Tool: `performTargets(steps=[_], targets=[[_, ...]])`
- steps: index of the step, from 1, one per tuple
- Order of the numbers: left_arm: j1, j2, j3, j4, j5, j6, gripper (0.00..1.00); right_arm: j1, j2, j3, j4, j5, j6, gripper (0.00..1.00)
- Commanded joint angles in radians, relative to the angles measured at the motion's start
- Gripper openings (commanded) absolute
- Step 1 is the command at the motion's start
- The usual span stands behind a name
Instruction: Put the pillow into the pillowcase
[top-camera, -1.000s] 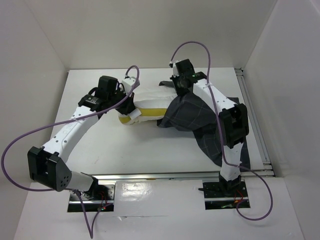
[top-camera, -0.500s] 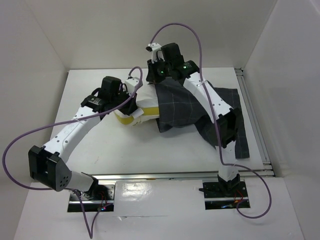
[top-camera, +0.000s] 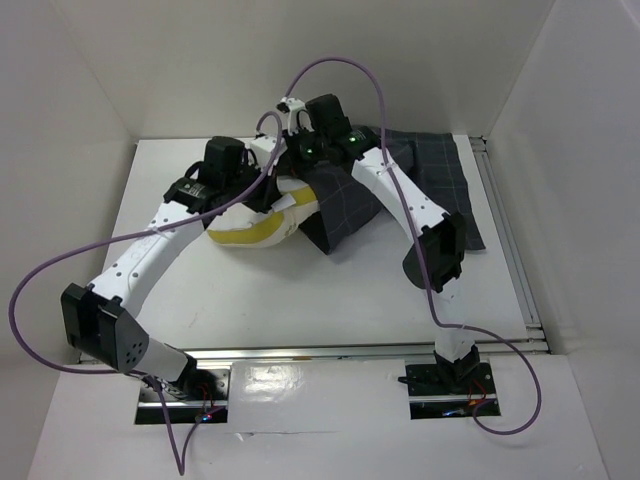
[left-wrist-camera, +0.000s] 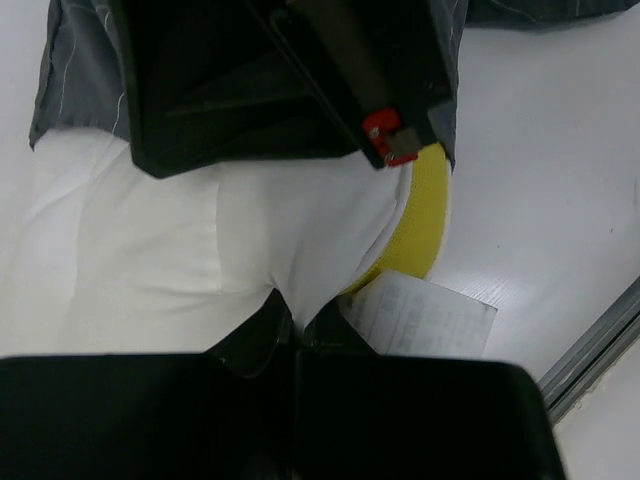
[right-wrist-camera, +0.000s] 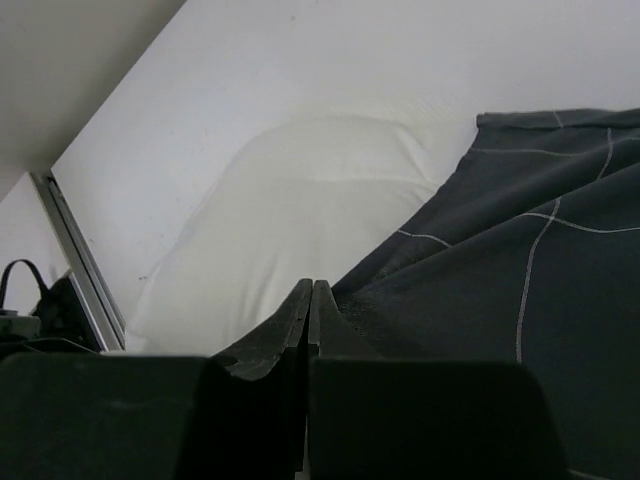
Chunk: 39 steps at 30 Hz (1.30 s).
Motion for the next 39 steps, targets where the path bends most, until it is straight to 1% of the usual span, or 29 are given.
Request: performTargets(steps=[1,6,8,9,11,12,13,14,15,16,18,20,22,25,26,27,29,30,31,32,34,35,37,38,39], targets=[[-0.003,0.012,0.089,0.204,0.022,-0.04,0.0,0.067,-0.009,0.102,0.031,-0.127,0.08,0.0],[-0.003,0.022,0.074,0.204,0.043,-0.069,0.0,0.077,-0.009,0.102,0.042,-0.162,0.09,0.0],[-0.003,0.022,0.05,0.204,0.072,-0.069,0.0,0.077,-0.022,0.078,0.042,-0.119,0.078,0.0],[-0.003,0.022,0.037,0.189,0.073,-0.069,0.0,0.068,-0.023,0.066,0.042,-0.102,0.066,0.02],[-0.003,-0.01,-0.01,0.164,0.127,-0.057,0.0,0.035,-0.056,0.018,0.029,-0.051,0.066,0.16],[-0.003,-0.011,-0.024,0.14,0.141,-0.031,0.04,0.022,-0.068,0.001,0.02,-0.035,0.066,0.28],[-0.003,-0.026,-0.038,0.118,0.164,-0.015,0.15,0.006,-0.081,-0.016,0.02,-0.006,0.055,0.53],[-0.012,-0.041,-0.068,0.069,0.186,-0.003,0.26,-0.026,-0.105,-0.032,0.02,0.013,0.055,0.62],[-0.012,-0.052,-0.088,0.054,0.197,-0.003,0.37,-0.04,-0.116,-0.057,0.032,0.034,0.046,0.68],[-0.012,-0.066,-0.11,0.043,0.197,0.006,0.54,-0.07,-0.116,-0.057,0.033,0.082,0.034,0.7],[-0.012,-0.105,-0.162,0.018,0.179,0.016,0.58,-0.104,-0.13,-0.057,0.043,0.108,0.025,0.72],[-0.012,-0.127,-0.174,0.008,0.137,0.029,0.61,-0.149,-0.13,-0.057,0.043,0.128,0.012,0.72],[-0.012,-0.161,-0.175,0.02,0.062,0.031,0.62,-0.17,-0.139,-0.057,0.033,0.128,-0.018,0.72],[-0.012,-0.184,-0.162,0.05,-0.038,0.031,0.62,-0.183,-0.139,-0.082,0.005,0.105,-0.032,0.66],[-0.012,-0.184,-0.162,0.064,-0.117,0.031,0.67,-0.183,-0.148,-0.082,0.005,0.058,-0.046,0.66],[-0.021,-0.184,-0.152,0.081,-0.159,0.031,0.7,-0.183,-0.148,-0.12,0.005,0.033,-0.046,0.65],[-0.021,-0.164,-0.141,0.103,-0.257,0.017,0.77,-0.173,-0.157,-0.151,0.055,-0.001,-0.055,0.65],[-0.012,-0.149,-0.124,0.103,-0.329,0.0,0.8,-0.158,-0.157,-0.161,0.075,-0.019,-0.055,0.65],[-0.003,-0.129,-0.113,0.103,-0.348,-0.024,0.81,-0.158,-0.157,-0.161,0.091,-0.034,-0.072,0.65],[0.026,-0.083,-0.101,0.069,-0.357,-0.042,0.82,-0.143,-0.126,-0.149,0.101,-0.034,-0.072,0.65],[0.074,-0.035,-0.06,0.026,-0.343,-0.11,0.82,-0.13,-0.089,-0.071,0.092,-0.07,-0.084,0.65],[0.127,-0.014,-0.049,0.011,-0.343,-0.131,0.82,-0.13,-0.069,-0.041,0.077,-0.108,-0.084,0.65],[0.183,0.041,-0.026,-0.017,-0.29,-0.162,0.83,-0.121,-0.039,0.013,0.034,-0.132,-0.097,0.62],[0.241,0.057,-0.026,-0.017,-0.268,-0.176,0.86,-0.121,-0.026,0.013,0.01,-0.195,-0.126,0.6],[0.264,0.075,-0.012,-0.017,-0.25,-0.19,0.86,-0.112,-0.026,0.013,-0.003,-0.208,-0.135,0.58]])
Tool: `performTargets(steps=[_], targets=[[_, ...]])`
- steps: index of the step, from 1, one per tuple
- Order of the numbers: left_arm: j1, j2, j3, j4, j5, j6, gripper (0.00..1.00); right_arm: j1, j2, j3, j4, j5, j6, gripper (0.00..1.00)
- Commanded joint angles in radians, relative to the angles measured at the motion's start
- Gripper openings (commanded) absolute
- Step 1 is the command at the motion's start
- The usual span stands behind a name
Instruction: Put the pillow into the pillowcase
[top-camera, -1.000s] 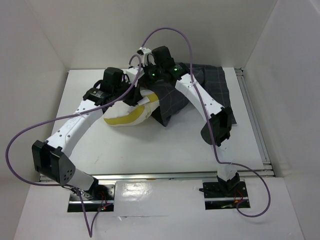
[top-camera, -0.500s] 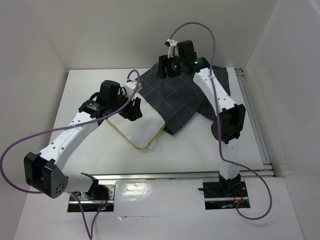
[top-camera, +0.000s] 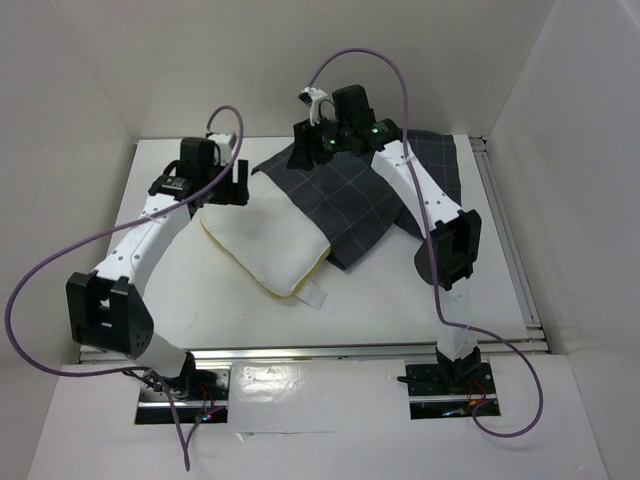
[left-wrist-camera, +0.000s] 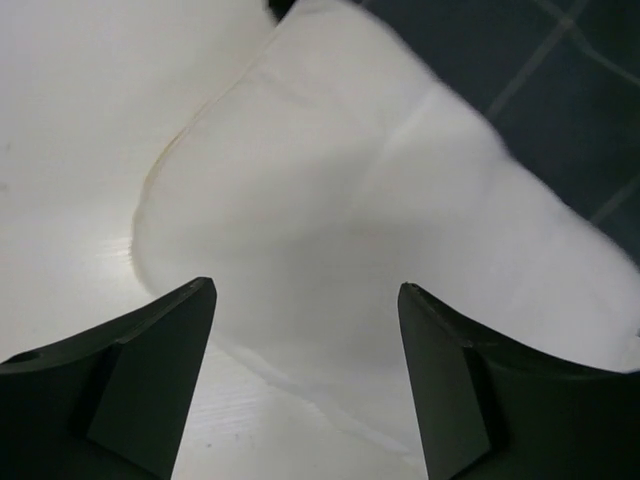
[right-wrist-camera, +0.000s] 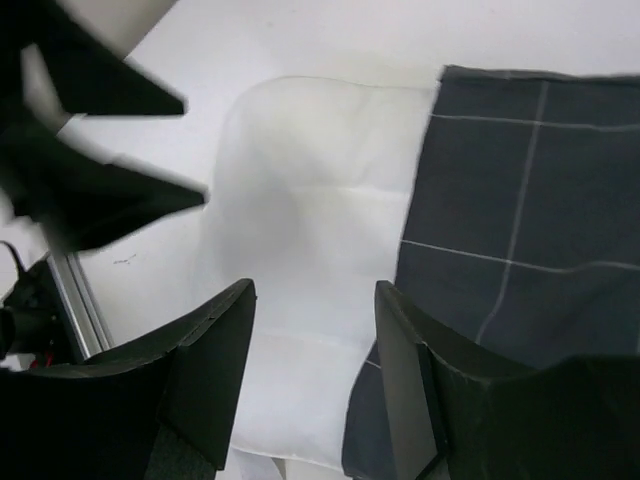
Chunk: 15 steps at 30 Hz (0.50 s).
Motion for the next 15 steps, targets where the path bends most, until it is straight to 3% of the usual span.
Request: performTargets(steps=[1,7,15], targets=[[0.107,0.076,0.073,-0.059,0.046,-0.089,0.87,0.016,0.014,0.046,-0.031,-0.119,-0.064,0.57],[0.205,0.244,0.233,-0.141,0.093,-0.1,0.9,0.045,0.014,-0.064,-0.059,-0.092,-0.118,0.51],[0.263,0.405,0.29,-0.171,0.265,-0.09,0.96,0.045,0.032,-0.018,-0.068,-0.04,-0.127,0.51]])
